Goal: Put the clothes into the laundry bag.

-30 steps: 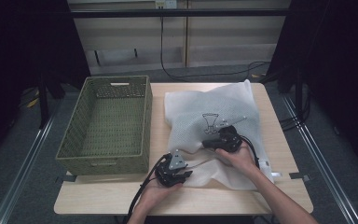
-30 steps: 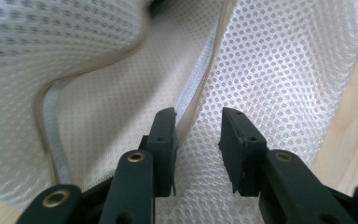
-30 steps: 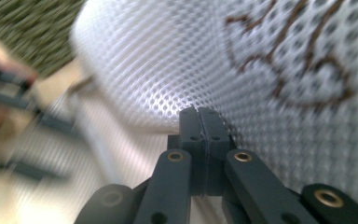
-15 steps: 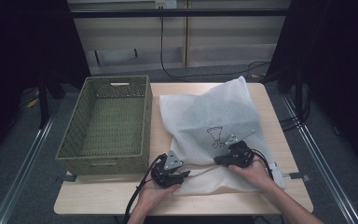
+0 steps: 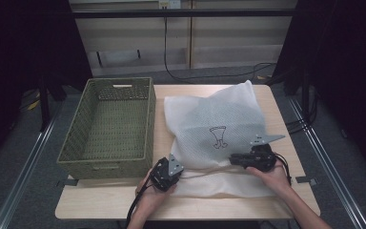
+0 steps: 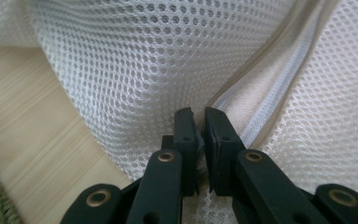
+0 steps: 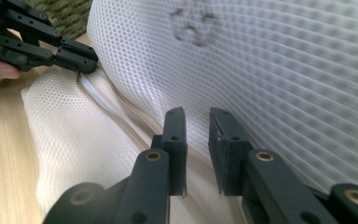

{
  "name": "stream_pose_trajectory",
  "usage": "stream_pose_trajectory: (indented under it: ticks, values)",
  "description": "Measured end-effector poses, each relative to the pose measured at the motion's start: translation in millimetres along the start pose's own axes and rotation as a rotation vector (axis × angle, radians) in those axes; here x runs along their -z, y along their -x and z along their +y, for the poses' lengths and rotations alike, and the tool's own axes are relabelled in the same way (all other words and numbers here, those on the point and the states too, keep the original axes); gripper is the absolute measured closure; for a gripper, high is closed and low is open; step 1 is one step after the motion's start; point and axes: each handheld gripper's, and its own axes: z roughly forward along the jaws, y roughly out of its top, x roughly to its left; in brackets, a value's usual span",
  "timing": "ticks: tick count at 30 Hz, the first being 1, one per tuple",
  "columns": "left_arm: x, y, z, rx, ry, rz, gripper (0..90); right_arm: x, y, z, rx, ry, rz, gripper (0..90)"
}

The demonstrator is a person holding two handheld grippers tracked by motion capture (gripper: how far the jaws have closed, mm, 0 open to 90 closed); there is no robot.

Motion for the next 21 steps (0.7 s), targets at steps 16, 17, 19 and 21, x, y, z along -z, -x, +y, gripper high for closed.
stream_pose_trajectory:
  ticks: [16,17,19,21]
  values:
    - [43.1,1.3,-10.9,0.128,0.31,-0.133,35.1,27.6,-13.6,2.1,0.003,0.202,-0.025,56.4]
    - [47.9,2.8,-11.7,0.135,0.32,-0.116,32.0,29.9,-14.9,2.1,-0.004,0.213,-0.041,56.0]
    - [56.6,2.8,-13.9,0.14,0.326,-0.092,25.8,35.5,-17.9,1.2,-0.006,0.237,-0.074,51.0]
    - [64.3,1.8,-17.1,0.177,0.342,-0.113,26.8,42.7,-22.3,-1.7,-0.001,0.25,-0.104,49.2]
